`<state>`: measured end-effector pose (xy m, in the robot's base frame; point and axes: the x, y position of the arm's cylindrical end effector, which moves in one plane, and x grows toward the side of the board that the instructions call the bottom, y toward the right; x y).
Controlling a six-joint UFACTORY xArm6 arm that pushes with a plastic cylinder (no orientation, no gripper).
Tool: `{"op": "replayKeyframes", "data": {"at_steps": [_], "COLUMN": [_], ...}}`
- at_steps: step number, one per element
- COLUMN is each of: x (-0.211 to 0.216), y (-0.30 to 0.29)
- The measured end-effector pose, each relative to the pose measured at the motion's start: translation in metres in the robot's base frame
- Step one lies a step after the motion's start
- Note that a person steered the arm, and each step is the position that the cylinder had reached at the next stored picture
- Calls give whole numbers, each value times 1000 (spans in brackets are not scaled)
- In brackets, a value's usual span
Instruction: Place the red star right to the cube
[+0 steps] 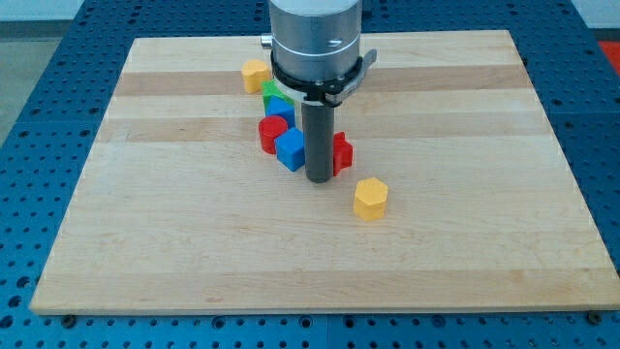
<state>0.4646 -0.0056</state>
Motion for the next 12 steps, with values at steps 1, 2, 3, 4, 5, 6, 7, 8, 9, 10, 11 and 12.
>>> {"op": "replayKeyframes", "data": {"at_steps": [1,2,3,4,5,6,7,8,9,10,11,12], "x": [1,14,15,9,1,1,0,-4,-4,-5,-9,-9], "y": [0,7,20,44,56,56,56,56,48,40,34,31]}}
